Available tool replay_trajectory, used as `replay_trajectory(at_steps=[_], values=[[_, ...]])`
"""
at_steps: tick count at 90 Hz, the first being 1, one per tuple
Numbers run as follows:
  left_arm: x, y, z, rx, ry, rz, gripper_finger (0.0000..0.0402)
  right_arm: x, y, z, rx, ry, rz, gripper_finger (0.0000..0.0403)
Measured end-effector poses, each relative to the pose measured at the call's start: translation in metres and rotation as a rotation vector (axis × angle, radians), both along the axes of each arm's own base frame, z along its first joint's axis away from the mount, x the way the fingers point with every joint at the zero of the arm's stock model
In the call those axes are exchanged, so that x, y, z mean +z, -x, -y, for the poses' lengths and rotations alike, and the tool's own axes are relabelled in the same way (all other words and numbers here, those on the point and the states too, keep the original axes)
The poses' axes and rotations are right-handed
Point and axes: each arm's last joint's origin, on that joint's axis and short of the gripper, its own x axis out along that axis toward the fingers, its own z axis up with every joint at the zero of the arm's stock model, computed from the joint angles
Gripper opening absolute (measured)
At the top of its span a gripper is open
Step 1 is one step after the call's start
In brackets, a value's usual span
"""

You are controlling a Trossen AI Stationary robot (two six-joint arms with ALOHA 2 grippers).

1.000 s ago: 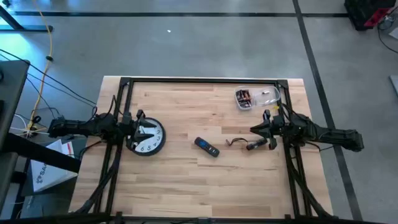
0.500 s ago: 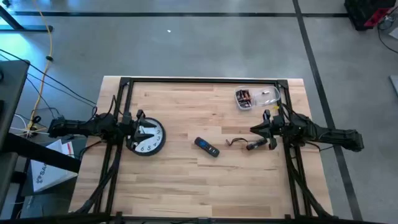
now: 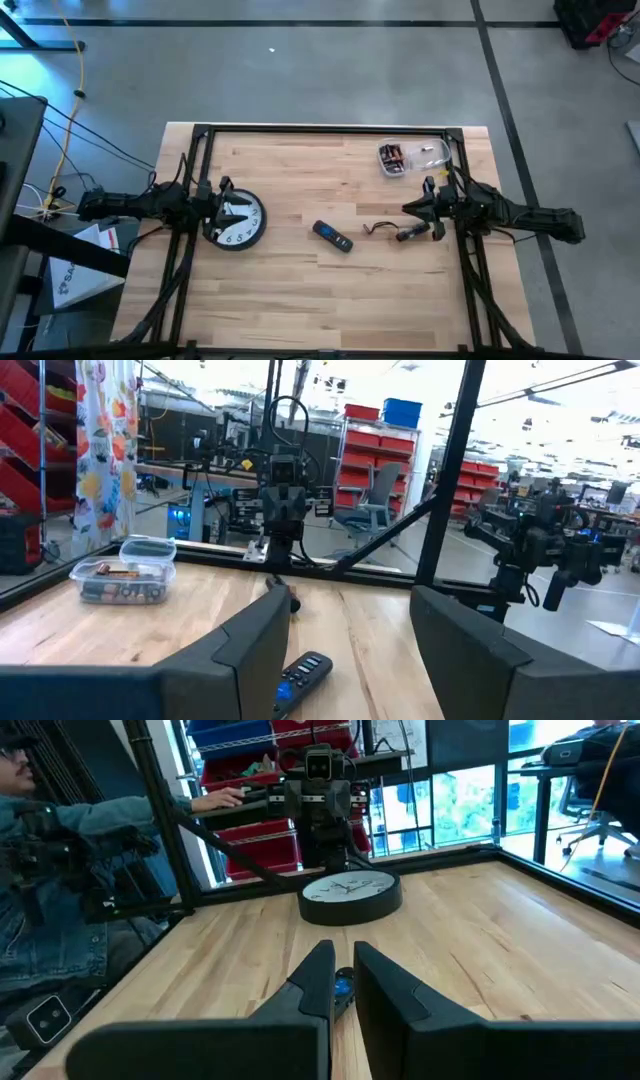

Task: Insert battery
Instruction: Return to Home Position

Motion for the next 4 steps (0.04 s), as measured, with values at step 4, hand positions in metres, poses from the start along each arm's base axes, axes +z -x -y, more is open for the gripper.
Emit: replay_trajectory(at_steps=[4], values=[[0.0000,0.0000,0.0000,0.000,0.000,0.000,0.0190,0.0000,0.0000,0.0000,0.000,0.000,0.001,0.0009]])
